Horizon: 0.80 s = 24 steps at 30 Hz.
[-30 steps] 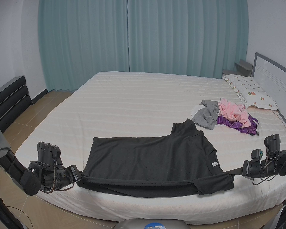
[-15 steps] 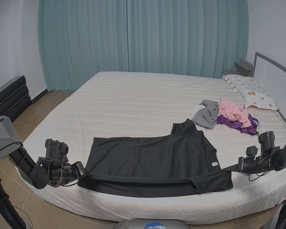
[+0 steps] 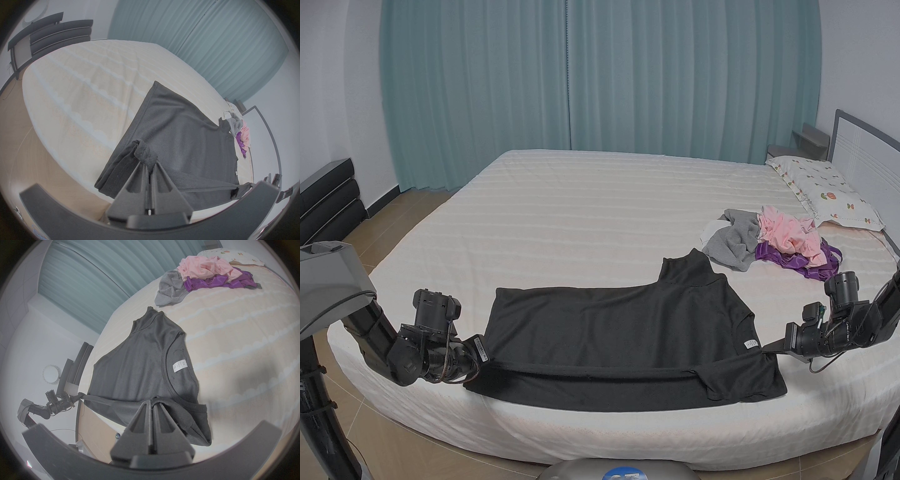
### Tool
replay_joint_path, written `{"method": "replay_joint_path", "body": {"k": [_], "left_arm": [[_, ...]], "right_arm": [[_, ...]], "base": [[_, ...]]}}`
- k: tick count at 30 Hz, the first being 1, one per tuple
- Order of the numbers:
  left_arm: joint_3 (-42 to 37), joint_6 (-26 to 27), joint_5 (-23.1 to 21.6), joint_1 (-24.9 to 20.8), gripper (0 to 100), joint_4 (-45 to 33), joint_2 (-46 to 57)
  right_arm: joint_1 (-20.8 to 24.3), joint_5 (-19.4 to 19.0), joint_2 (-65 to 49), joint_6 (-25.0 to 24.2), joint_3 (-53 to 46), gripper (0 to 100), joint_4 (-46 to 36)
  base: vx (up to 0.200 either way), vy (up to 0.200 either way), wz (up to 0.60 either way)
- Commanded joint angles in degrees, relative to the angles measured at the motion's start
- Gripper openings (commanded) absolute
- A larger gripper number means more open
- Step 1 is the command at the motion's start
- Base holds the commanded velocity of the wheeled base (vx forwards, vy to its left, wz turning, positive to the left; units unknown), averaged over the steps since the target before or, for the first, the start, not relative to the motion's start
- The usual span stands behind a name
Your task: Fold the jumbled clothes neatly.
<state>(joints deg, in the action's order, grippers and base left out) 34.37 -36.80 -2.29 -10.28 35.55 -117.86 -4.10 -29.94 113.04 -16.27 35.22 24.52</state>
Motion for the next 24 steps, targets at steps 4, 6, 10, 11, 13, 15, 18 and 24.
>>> {"method": "replay_joint_path", "body": {"k": [4,6,10,11,13,15,18,24], "left_arm": [[3.0,0.0,0.0,0.0,0,0.0,-4.3],[3.7,0.0,0.1,0.0,0,0.0,-5.4],[5.0,-0.3,0.1,0.0,0,0.0,-6.2],[5.3,-0.8,0.1,-0.1,0,0.0,-6.2],[5.9,-2.0,0.1,-0.1,0,0.0,-6.2],[6.5,-2.7,0.1,-0.1,0,0.0,-6.3],[6.8,-3.4,0.1,-0.2,100,0.0,-6.1],[4.2,-3.8,0.1,0.3,100,0.0,-3.3]], "right_arm": [[1.1,0.1,4.7,-0.3,2.6,0,0.1],[1.2,0.1,6.0,-1.2,4.0,0,0.1],[1.3,0.1,6.9,-2.0,5.1,0,0.1],[1.3,0.1,7.0,-2.1,5.2,0,0.1],[1.2,0.1,7.3,-2.2,5.4,100,0.2],[1.2,0.0,7.2,-2.4,5.4,100,0.3],[1.1,-0.3,6.0,-2.6,4.9,100,0.3],[0.8,-0.6,1.7,-3.9,0.6,100,3.6]], "base": [[0.0,0.0,0.0],[0.0,0.0,0.0],[0.0,0.0,0.0],[0.0,0.0,0.0],[0.0,0.0,0.0],[0.0,0.0,0.0],[0.0,0.0,0.0],[0.0,0.0,0.0]]}}
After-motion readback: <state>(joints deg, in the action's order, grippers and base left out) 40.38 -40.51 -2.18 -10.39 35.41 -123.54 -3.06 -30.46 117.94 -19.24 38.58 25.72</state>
